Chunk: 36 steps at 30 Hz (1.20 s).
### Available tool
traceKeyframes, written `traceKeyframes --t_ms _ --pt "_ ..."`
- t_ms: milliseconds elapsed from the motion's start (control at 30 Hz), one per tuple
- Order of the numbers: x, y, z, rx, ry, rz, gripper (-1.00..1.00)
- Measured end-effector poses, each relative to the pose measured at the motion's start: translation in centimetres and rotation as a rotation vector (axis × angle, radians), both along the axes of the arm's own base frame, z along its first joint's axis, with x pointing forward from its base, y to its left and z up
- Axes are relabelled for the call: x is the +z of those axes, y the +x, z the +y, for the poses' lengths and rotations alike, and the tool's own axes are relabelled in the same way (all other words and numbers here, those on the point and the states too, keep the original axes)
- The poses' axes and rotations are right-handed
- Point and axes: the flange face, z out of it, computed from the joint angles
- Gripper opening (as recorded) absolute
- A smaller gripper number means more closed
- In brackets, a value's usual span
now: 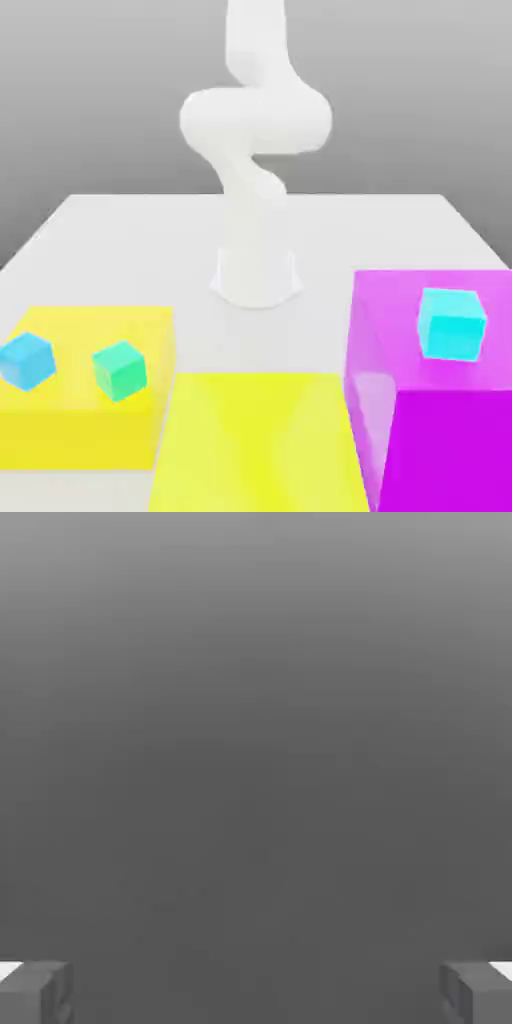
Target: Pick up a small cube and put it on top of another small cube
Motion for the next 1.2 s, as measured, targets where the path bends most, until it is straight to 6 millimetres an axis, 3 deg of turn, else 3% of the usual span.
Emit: traceKeyframes --t_ms 133,300,433,600,800,867,1100,1133,1200 --pt "-7.3 2.8 7.4 0.261 -0.137 0.086 0.0" --pt "-16.9 2.4 17.0 0.607 -0.309 0.165 0.0" --pt "-24.7 -0.9 24.0 0.901 -0.444 0.211 0.0" --pt "-34.1 -8.1 30.4 1.281 -0.598 0.255 0.0" --pt "-44.7 -16.6 32.4 1.673 -0.707 0.383 0.0" --pt "-46.6 -16.5 31.3 1.701 -0.703 0.442 0.0" --pt "-52.7 -17.1 31.2 1.754 -0.711 0.454 0.0" --pt "-53.5 -17.1 31.2 1.755 -0.711 0.454 -1.0" --pt "-53.5 -17.1 31.1 1.755 -0.712 0.454 -1.0"
